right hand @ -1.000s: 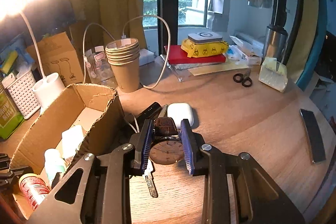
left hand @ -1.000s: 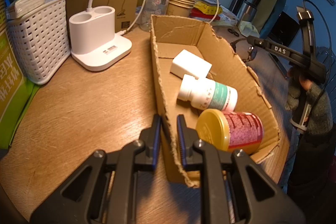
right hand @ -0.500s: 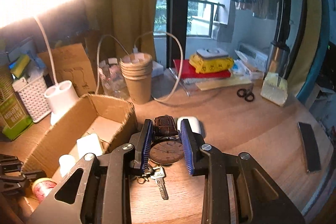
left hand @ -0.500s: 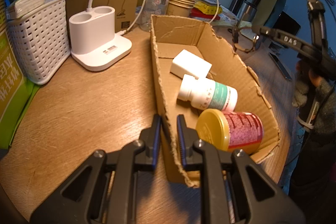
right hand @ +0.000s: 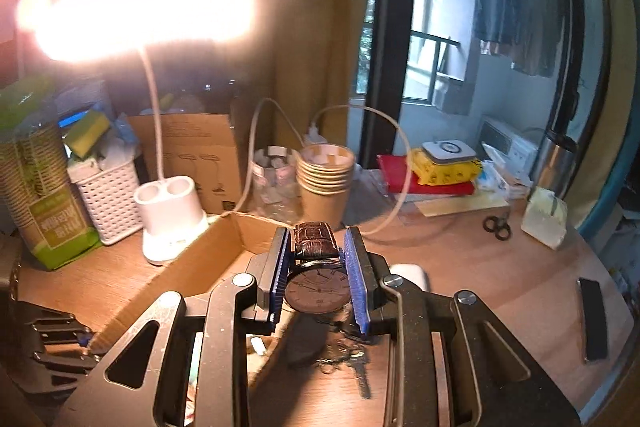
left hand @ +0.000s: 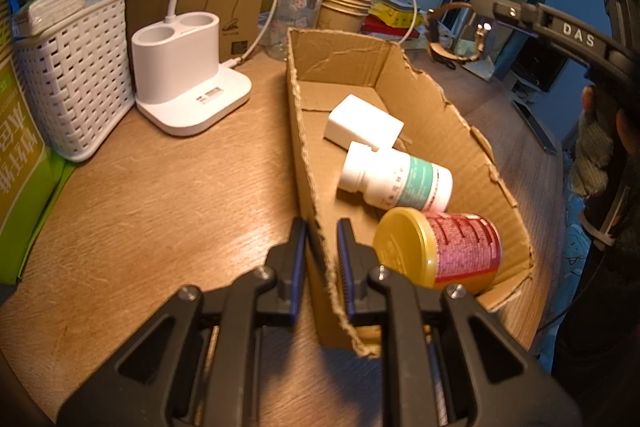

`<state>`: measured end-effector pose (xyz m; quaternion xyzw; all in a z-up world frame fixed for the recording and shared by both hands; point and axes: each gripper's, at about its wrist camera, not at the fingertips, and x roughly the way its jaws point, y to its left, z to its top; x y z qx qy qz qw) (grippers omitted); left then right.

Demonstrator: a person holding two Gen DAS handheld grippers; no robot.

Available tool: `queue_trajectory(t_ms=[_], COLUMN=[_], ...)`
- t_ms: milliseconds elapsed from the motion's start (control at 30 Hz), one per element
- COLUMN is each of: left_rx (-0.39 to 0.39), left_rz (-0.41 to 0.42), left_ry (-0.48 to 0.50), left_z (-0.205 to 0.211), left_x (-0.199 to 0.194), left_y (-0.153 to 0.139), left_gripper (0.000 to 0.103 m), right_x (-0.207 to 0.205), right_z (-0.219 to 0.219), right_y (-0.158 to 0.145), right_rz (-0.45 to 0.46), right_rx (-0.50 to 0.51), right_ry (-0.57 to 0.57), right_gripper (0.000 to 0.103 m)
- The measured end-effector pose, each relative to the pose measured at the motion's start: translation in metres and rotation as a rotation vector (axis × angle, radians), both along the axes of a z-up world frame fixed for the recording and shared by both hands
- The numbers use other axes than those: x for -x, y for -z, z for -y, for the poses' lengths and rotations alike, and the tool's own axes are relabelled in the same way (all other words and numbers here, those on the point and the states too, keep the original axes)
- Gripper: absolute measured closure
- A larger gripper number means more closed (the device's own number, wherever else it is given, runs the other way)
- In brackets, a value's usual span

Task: Organize rigid objects
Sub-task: 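Lift the watch with the right tool into the box and release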

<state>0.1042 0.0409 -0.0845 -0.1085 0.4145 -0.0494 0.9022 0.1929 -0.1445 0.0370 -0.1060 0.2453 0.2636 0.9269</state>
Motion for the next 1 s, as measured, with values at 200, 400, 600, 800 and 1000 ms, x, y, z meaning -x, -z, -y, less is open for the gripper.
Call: queue_trajectory(t_ms=[200, 400, 600, 800, 1000], left_rx=[0.000, 0.000, 0.000, 0.000, -0.001], left_rz=[0.000, 0.000, 0.000, 0.001, 0.001], left_ry=[0.000, 0.000, 0.000, 0.000, 0.001], left_z=[0.000, 0.000, 0.000, 0.000, 0.001], left_x=[0.000, 0.000, 0.000, 0.000, 0.000], left_y=[0.000, 0.000, 0.000, 0.000, 0.000], left_gripper=[0.086, 0.086, 0.086, 0.086, 0.086], right_x=[-0.002, -0.013, -0.022, -0.030, -0.039], right_z=[-0.027, -0.043, -0.048, -0.053, -0.061], right_y=[0.013, 0.031, 0.043, 0.053, 0.067], right_rz=[-0.018, -0.055, -0.080, -0.081, -0.075], right_rx=[0.035, 0.061, 0.074, 0.114, 0.170], right_ry=[-0.051, -0.065, -0.063, -0.049, -0.038], right_gripper=[0.074, 0.074, 0.074, 0.074, 0.074])
